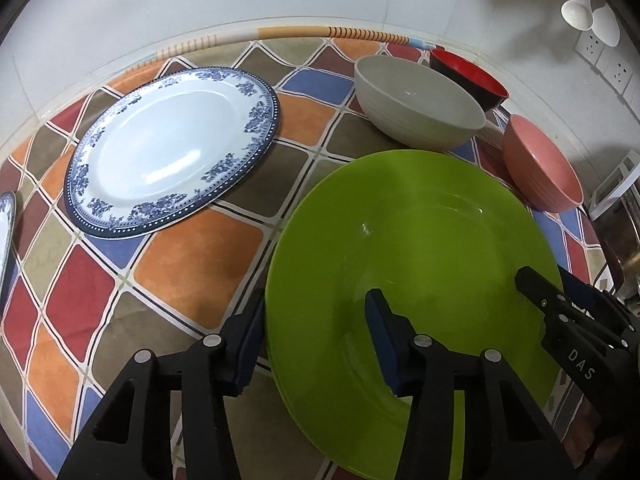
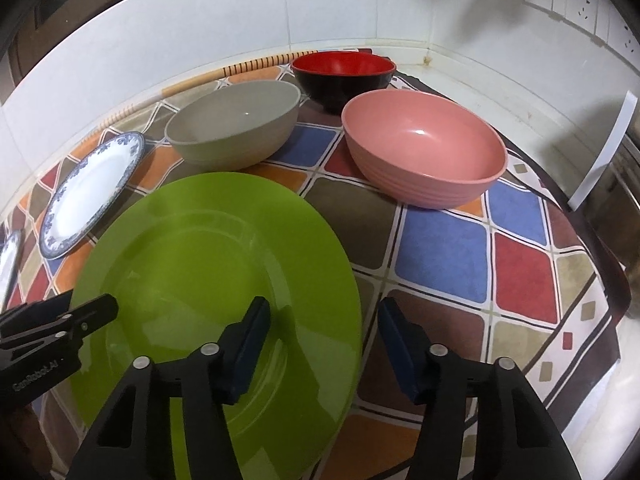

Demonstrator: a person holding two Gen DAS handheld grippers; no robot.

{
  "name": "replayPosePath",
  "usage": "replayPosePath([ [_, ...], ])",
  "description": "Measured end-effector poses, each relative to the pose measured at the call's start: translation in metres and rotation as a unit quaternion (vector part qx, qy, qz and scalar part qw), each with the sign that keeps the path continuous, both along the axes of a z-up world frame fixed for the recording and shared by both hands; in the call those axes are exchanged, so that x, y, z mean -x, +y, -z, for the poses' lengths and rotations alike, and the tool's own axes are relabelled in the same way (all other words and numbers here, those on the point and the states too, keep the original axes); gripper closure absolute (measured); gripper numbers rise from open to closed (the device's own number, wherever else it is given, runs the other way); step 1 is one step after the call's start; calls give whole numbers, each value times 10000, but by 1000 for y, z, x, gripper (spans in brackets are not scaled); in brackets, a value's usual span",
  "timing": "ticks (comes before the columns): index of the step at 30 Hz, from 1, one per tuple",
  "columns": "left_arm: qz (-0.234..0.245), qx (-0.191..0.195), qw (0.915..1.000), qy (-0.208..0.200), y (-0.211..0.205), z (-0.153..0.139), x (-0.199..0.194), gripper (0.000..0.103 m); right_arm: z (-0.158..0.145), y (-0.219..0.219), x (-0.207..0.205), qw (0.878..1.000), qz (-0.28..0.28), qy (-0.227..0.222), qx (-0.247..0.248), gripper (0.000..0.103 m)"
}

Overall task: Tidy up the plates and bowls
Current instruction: 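Reach both grippers to the green plate rim and close on it, then lift the green plate with both grippers and carry it toward the sink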

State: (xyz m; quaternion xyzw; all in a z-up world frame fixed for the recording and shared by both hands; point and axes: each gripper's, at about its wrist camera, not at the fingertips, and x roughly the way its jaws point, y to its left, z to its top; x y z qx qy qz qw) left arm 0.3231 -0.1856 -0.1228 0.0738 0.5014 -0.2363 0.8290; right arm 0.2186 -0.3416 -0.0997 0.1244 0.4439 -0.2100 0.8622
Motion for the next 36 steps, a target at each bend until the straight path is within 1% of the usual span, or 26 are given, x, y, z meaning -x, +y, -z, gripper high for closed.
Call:
replayPosePath([
  [3, -42, -37, 10000, -51, 1, 0, -1, 63, -1, 1, -1, 10000, -50, 1, 12, 57],
  [4, -45, -28, 10000, -53, 2, -1, -1, 64, -1, 2, -2, 10000, -81, 2, 15, 59],
  [9, -114, 14, 9999, -55, 8, -4, 3, 64, -3, 4, -3, 9999, -39, 38, 88, 60],
  [16, -324, 92, 9991, -268, 28, -20, 15, 64, -14, 13, -1, 9999, -105, -21, 91, 60],
  [26, -849, 219, 9947, -533, 84, -44, 32, 64, -41, 52, 0, 9982, -514, -236, 220, 60],
  [36, -1546, 164, 9854, -699, 156, -54, 47, 64, -54, 114, -11, 9918, -1183, -420, 223, 60],
])
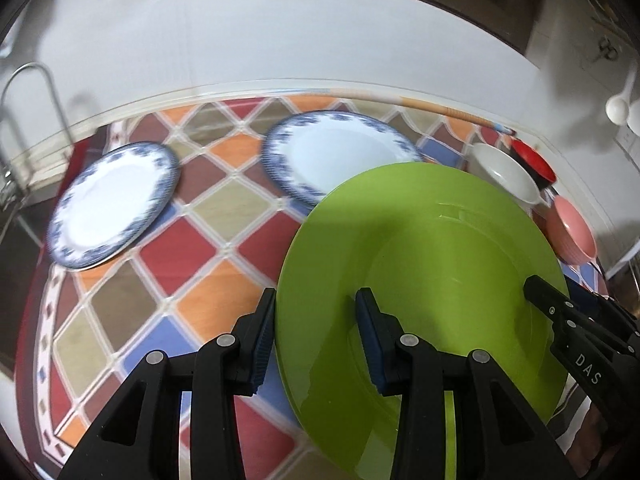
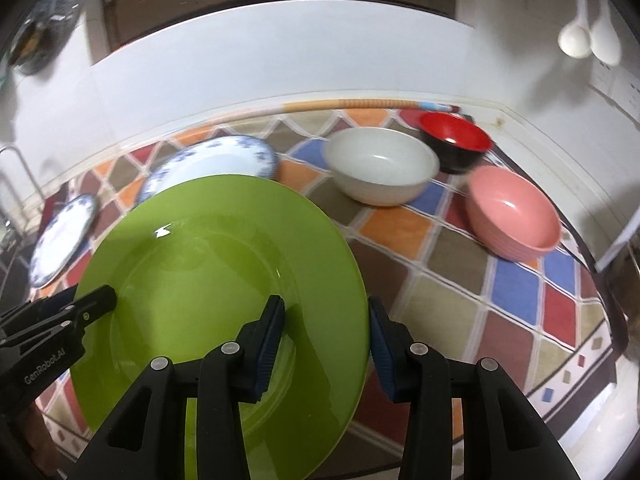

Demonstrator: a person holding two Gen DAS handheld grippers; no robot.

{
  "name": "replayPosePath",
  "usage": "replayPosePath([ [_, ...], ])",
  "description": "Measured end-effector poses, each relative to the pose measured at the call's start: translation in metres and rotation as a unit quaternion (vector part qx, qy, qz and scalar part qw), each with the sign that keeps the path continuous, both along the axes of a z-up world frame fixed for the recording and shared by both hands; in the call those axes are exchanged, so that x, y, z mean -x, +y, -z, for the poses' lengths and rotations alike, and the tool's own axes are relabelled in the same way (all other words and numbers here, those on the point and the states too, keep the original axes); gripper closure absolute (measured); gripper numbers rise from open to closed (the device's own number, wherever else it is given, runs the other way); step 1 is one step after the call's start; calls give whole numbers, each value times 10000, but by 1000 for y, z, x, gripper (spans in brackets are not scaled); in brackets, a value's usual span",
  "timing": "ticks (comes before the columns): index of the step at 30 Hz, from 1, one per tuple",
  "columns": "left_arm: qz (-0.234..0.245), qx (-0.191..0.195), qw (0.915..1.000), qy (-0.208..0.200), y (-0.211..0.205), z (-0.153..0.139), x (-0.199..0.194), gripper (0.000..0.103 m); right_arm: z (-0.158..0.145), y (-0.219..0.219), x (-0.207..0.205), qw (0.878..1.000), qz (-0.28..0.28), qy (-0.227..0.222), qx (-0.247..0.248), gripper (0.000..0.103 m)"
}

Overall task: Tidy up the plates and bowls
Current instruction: 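Lift the green plate with both grippers and carry it toward the sink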

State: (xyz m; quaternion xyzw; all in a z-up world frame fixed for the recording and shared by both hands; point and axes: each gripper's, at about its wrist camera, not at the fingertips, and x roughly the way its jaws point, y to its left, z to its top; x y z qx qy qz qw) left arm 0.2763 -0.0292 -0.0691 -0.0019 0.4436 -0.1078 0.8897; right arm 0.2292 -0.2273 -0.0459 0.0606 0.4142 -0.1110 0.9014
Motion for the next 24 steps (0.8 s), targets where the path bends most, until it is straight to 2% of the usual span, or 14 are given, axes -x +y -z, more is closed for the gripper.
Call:
replayPosePath([
  [11, -653, -90, 9978, 112, 76, 5, 10, 64, 6, 71, -15, 9974, -712, 45, -68, 60],
  [24, -1030, -171, 9935, 462, 126, 27, 14, 64, 25, 131, -28, 9913, -1243, 400, -134, 60],
])
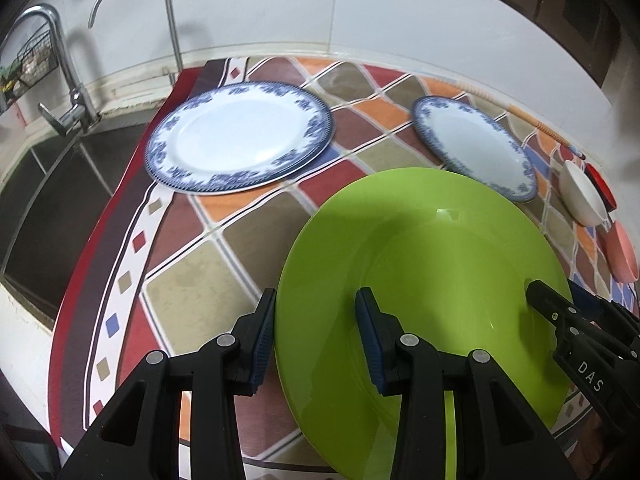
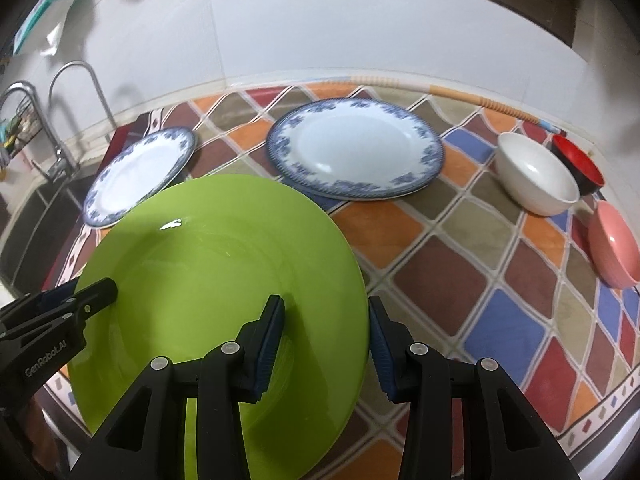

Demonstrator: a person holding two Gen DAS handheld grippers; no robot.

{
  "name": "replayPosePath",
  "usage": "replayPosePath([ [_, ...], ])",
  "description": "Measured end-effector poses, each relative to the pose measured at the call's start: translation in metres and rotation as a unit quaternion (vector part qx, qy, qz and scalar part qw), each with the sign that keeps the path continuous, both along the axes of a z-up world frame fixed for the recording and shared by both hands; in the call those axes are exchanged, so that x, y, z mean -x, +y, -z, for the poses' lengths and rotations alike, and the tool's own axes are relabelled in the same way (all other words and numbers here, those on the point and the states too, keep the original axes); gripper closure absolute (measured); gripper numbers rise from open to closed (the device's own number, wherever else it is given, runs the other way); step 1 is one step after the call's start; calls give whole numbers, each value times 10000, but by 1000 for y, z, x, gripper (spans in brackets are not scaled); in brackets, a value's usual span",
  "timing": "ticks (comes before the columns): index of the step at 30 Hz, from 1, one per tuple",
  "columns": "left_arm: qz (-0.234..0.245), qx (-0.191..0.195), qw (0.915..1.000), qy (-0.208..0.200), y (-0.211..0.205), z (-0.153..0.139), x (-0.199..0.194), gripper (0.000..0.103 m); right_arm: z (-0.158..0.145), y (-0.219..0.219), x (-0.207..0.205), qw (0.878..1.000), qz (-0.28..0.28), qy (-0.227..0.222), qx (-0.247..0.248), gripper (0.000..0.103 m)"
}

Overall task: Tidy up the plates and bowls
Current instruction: 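Lift the green plate with both grippers and carry it toward the sink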

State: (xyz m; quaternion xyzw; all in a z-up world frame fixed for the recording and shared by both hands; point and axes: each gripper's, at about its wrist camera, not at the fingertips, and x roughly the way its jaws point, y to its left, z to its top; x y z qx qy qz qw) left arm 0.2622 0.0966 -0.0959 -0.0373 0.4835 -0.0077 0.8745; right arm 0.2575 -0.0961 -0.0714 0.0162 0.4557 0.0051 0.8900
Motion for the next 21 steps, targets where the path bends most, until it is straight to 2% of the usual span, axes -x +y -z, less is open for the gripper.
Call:
replayPosePath([
  [21, -99, -39, 9993, 346, 26, 24, -6, 63, 32, 35, -10, 9986, -182, 492, -60, 60],
])
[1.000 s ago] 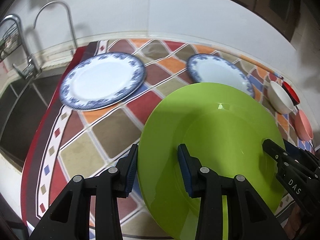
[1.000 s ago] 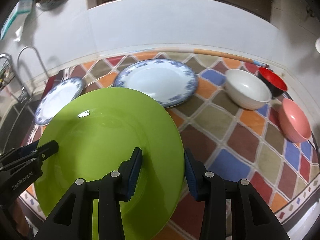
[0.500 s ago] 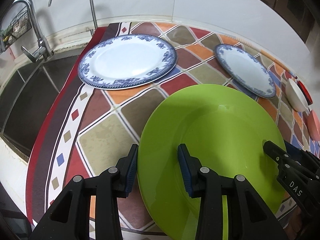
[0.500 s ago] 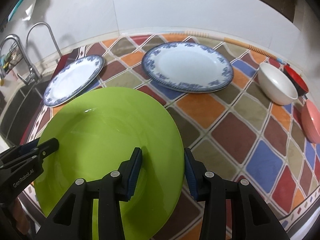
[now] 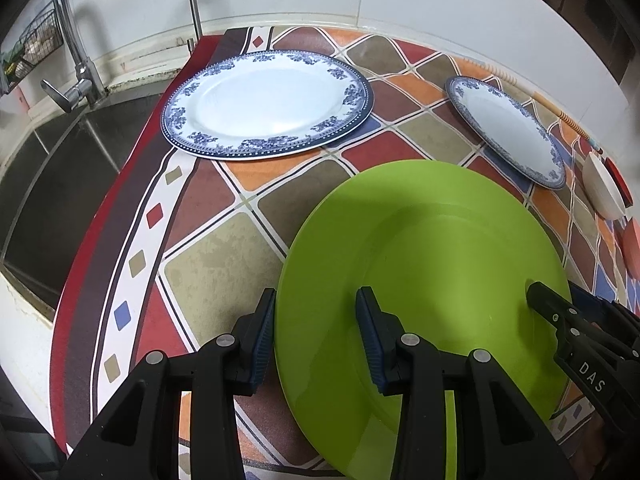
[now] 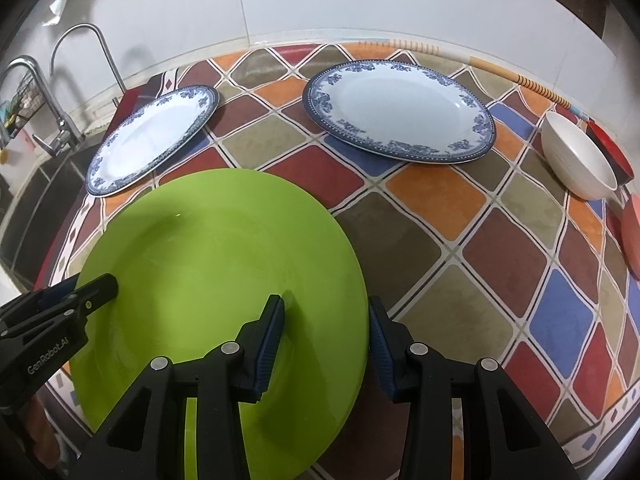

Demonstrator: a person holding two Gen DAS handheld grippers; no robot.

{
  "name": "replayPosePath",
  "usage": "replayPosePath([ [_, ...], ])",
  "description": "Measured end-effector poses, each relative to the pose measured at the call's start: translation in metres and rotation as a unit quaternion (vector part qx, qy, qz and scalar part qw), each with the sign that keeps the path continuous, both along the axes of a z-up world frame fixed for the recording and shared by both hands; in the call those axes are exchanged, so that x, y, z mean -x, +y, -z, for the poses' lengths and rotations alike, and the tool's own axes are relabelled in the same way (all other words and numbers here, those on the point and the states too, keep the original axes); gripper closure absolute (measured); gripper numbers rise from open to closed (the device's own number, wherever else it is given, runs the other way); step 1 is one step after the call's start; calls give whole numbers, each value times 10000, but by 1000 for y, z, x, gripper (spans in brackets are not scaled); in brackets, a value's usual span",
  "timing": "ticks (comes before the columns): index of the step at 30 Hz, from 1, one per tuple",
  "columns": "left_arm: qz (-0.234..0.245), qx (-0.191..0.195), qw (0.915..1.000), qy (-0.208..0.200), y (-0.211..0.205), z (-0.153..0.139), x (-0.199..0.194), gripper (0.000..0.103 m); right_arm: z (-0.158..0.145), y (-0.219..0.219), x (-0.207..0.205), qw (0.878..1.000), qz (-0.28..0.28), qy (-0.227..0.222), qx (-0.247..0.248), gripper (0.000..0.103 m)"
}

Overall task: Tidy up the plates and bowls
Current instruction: 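Lift the green plate with both grippers and carry it toward the sink, then lower the green plate onto the cloth and open both grippers, then close both grippers on the rim of the blue-and-white plate by the sink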

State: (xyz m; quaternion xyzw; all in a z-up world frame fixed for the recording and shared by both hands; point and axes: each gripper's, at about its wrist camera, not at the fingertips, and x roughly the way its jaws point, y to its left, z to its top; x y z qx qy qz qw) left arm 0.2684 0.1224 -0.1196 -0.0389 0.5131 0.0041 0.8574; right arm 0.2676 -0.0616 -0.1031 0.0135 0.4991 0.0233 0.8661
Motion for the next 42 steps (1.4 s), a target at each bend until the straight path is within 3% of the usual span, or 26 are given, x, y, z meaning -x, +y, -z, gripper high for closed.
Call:
replayPosePath([
  [11, 58, -26, 10000, -3, 1, 1, 2, 62, 4, 1, 0, 10000, -45, 76, -7, 60],
  [16, -49, -177, 9997, -159, 4, -7, 4, 48, 4, 2, 0, 10000, -38, 65, 56, 59],
  [19, -70, -256, 9991, -325, 7, -17, 6, 38, -2, 1, 1, 9996, 56, -103, 243, 44],
  [24, -177, -249, 9979, -572, 20, -37, 2, 30, -17, 7, -1, 9988, -28, -373, 314, 42],
  [27, -297, -354, 9963, -726, 31, -46, -4, 27, -24, 14, -11, 9991, -147, -378, 94, 33],
  [42, -766, -391, 9918, -940, 101, -65, -57, 24, -47, 84, -89, 9941, -875, -573, -296, 32],
])
